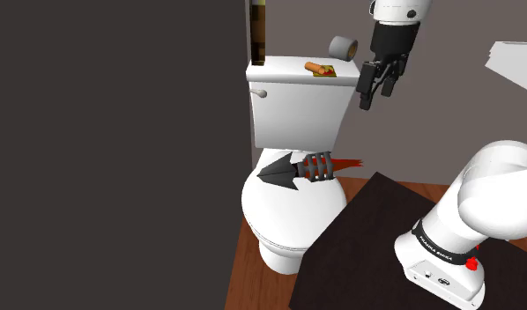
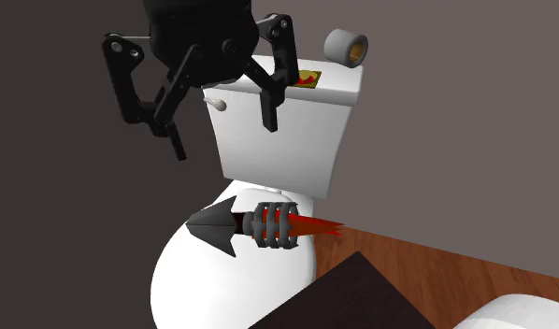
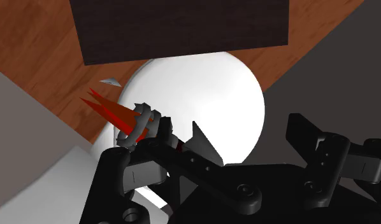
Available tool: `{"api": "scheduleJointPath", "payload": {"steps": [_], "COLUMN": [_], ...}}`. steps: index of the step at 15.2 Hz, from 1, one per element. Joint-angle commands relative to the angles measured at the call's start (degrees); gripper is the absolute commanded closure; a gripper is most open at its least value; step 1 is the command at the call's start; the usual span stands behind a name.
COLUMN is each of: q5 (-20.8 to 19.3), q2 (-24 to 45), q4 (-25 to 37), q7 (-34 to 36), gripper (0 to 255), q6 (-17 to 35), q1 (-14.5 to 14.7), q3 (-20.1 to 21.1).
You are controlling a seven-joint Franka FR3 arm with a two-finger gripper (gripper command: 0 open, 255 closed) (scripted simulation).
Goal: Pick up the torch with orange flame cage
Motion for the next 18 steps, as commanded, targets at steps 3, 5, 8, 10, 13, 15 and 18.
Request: {"api": "scheduleJointPath", "payload": {"steps": [3,5,8,10,13,15,18], "q5": [-0.57,-1.1,-1.7,-1.95,-2.01,-1.72,-0.53], "q2": [0.3,1.08,3.23,5.35,9.53,12.97,18.98], "q4": [-3.31,-6.26,-10.01,-12.0,-14.19,-15.08,-15.53], "q7": [-2.35,-4.7,-8.27,-10.71,-14.51,-17.21,-21.69], "gripper": [0,0,0,0,0,0,0], "q6": [4.7,9.52,17.0,22.13,29.99,35.26,43.04], "q1": [-0.01,-0.03,-0.09,-0.09,0.14,0.49,1.47], "q3": [-1.49,-3.01,-5.31,-6.87,-9.31,-11.0,-13.65]}}
